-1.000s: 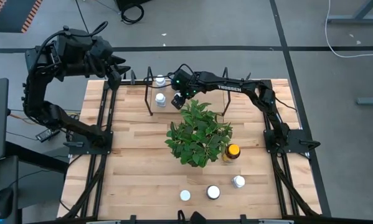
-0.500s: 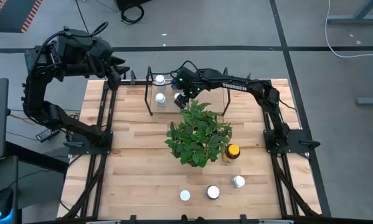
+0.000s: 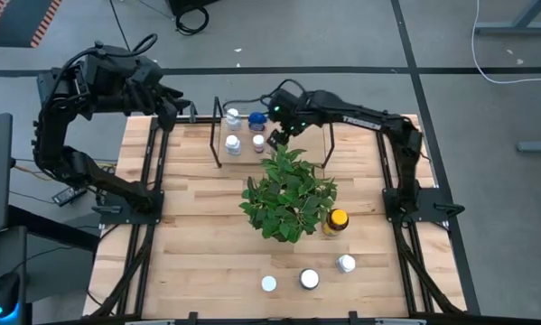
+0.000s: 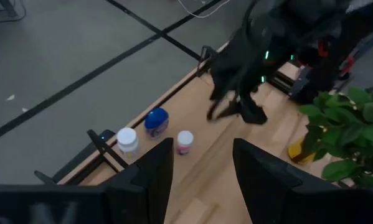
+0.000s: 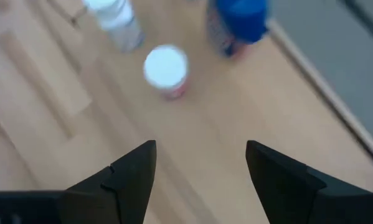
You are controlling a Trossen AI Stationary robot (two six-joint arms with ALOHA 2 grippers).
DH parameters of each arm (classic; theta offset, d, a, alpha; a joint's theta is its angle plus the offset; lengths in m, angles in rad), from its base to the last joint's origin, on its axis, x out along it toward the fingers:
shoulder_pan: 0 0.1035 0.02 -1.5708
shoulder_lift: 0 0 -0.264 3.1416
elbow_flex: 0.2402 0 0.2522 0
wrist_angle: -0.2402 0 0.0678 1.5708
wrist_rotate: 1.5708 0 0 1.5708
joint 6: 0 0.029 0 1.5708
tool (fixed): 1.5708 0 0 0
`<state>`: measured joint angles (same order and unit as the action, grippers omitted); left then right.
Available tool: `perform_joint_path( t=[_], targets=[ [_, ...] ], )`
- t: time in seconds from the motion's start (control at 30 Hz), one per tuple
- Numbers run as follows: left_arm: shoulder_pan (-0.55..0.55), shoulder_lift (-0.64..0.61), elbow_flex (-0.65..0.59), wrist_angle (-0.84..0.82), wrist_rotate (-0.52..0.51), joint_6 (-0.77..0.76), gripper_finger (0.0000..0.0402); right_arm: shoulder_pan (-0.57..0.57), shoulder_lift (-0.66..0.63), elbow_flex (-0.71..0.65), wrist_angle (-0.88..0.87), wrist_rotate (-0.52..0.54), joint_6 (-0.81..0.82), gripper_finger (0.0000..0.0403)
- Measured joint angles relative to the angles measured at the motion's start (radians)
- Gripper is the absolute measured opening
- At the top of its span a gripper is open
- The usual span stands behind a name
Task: Pick and place medicine bottles onto shelf by color
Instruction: Put the yellow pill bottle on the shelf
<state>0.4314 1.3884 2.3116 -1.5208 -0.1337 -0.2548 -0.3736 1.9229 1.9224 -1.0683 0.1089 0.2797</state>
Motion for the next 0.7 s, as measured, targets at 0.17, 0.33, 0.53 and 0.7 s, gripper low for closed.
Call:
perform_joint_path(
  t=[0.17, 0.33, 0.53, 0.7],
  targets=[
    [-0.02, 0.006, 0.001, 0.0, 0.0, -0.009, 0.0172, -0.019, -0.078, 0.0, -0.014, 0.037, 0.033, 0.0255],
    [-0.021, 0.006, 0.0, 0.013, -0.01, -0.051, 0.0172, -0.019, -0.149, 0.0, -0.116, 0.042, 0.023, 0.0255],
    [-0.021, 0.006, 0.0, 0.037, -0.011, -0.124, 0.0172, -0.017, -0.234, -0.001, -0.26, 0.037, -0.022, 0.0255],
    [-0.021, 0.006, 0.0, 0.056, -0.011, -0.131, 0.0172, -0.015, -0.299, -0.001, -0.338, 0.009, -0.044, 0.0255]
  ],
)
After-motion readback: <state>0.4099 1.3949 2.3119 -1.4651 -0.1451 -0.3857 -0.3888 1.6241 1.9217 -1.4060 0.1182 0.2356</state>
